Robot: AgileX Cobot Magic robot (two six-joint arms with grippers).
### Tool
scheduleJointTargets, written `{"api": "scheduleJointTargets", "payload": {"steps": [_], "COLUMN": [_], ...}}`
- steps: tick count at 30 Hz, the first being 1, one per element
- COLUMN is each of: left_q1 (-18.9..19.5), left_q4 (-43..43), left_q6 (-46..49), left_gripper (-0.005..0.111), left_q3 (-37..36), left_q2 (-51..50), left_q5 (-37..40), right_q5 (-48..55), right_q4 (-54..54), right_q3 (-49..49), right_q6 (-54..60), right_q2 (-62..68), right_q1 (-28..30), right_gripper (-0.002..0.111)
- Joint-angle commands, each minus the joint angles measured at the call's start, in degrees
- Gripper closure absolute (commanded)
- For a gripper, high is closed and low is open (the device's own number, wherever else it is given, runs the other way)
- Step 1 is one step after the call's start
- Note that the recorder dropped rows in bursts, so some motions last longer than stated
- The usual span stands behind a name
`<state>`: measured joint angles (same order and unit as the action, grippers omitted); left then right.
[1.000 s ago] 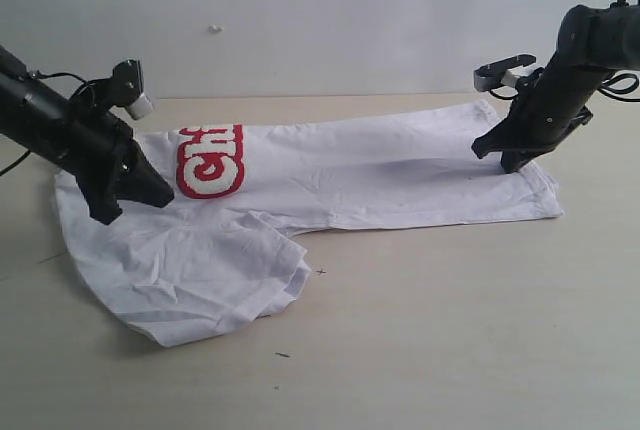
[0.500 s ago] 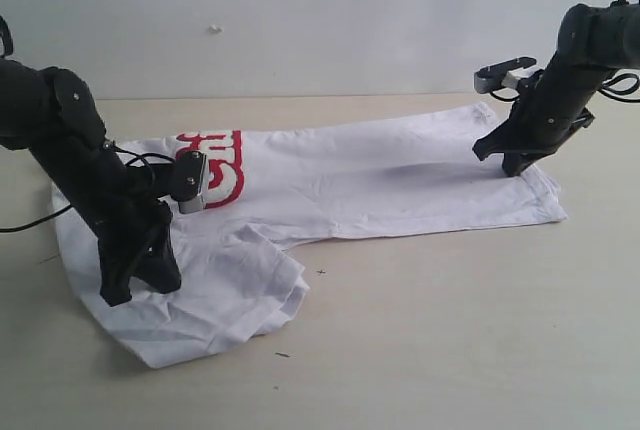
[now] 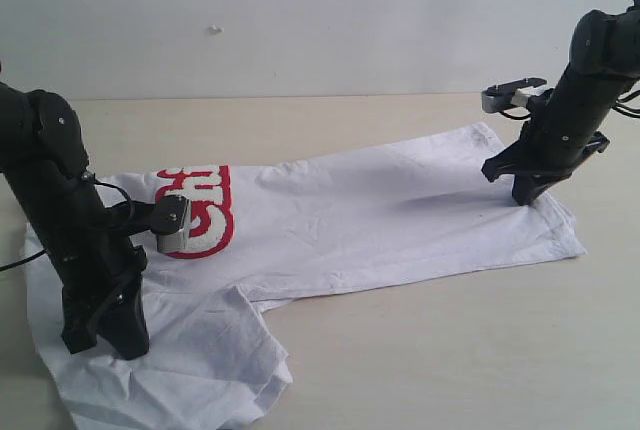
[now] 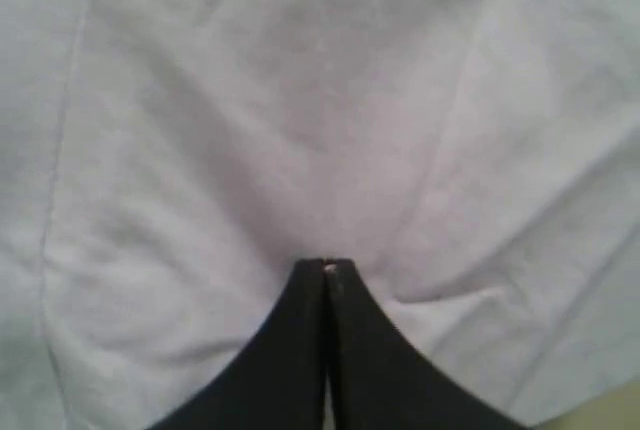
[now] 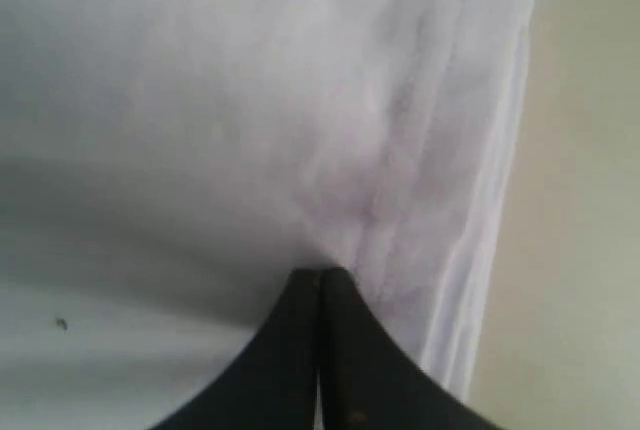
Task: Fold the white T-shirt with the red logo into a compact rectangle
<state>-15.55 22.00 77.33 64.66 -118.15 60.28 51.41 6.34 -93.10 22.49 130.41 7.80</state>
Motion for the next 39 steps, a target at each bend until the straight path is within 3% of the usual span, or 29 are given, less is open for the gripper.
{"api": "scheduleJointTargets", "payload": {"steps": [1, 5, 8, 11, 15, 18, 22, 26, 32, 39], "left_q1": [0.1, 1.4, 3.3, 5.1, 7.0, 7.1, 6.2, 5.1, 5.0, 5.0], "left_q4": [-8.1, -9.3, -5.6, 1.4, 16.9, 29.8, 39.7, 40.8, 41.7, 41.3], "left_q6": [-2.8, -2.8, -2.2, 3.2, 11.2, 16.9, 22.8, 24.1, 23.8, 27.5], "left_gripper": [0.107, 0.107, 0.107, 0.107, 0.107, 0.107, 0.107, 0.107, 0.107, 0.107], "left_q3": [-3.4, -5.9, -6.1, -6.1, -6.1, -6.1, -6.1, -6.1, -6.0, -6.0], "left_q2": [-2.2, -0.2, 3.6, 8.3, 13.8, 14.4, 11.8, 7.0, 2.2, 2.4], "left_q5": [2.1, 2.0, -0.5, -3.3, -9.7, -12.9, -16.5, -24.7, -42.0, -44.4], "right_q5": [0.3, 1.3, 1.3, 1.3, 1.3, 0.6, -3.5, -7.1, -9.9, -16.3], "right_q4": [-2.0, -2.0, -1.8, -0.1, 1.1, 4.5, 13.6, 19.8, 18.7, 18.2], "right_q3": [7.1, 11.2, 13.4, 14.2, 14.5, 14.5, 14.5, 14.5, 14.5, 14.4], "right_q6": [-0.1, -0.1, -0.1, -0.1, -0.1, 1.7, 7.5, 10.9, 10.9, 10.9], "right_q2": [-2.5, -3.7, -4.9, -6.5, -8.9, -11.0, -14.6, -17.3, -15.2, -10.0], "right_q1": [0.2, 0.2, 0.2, 0.2, 0.2, 0.2, 0.2, 0.2, 0.2, 0.2], "right_gripper": [0.108, 0.108, 0.108, 0.108, 0.108, 0.108, 0.108, 0.108, 0.108, 0.108]}}
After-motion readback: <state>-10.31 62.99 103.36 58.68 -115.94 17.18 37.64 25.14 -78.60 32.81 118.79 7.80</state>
